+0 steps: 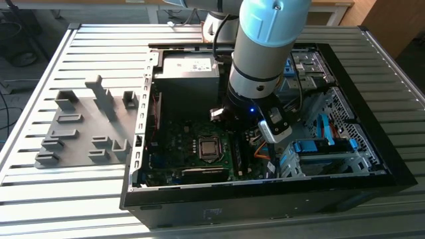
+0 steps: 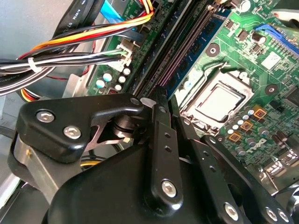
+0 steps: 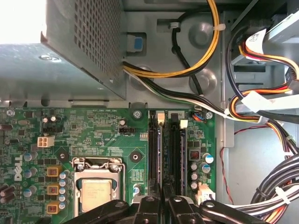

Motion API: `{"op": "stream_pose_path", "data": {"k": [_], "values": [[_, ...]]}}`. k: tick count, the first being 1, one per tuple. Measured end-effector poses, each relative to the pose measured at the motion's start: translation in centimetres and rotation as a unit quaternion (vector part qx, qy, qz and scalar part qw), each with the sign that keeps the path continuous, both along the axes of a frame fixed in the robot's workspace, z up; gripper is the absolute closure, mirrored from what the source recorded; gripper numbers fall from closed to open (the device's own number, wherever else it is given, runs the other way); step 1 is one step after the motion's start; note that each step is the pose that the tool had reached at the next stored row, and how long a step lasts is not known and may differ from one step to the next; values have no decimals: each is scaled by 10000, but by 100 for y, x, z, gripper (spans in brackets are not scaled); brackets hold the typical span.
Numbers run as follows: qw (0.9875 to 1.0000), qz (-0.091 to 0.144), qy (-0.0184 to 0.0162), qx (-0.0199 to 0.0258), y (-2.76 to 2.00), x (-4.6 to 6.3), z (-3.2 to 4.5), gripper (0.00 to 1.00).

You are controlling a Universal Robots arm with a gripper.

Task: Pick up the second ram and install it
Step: 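Insert the second ram into the second slot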

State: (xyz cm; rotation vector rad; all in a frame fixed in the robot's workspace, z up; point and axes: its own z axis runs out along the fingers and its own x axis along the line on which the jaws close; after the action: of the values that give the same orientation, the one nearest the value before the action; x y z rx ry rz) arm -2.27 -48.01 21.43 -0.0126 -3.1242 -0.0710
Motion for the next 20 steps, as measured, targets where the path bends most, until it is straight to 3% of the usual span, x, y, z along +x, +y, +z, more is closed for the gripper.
{"op": "stream_pose_path", "data": {"k": [9, 20], "values": [[10000, 0, 0, -1, 0, 0, -28, 86], [10000, 0, 0, 0, 0, 2, 7, 86]]}}
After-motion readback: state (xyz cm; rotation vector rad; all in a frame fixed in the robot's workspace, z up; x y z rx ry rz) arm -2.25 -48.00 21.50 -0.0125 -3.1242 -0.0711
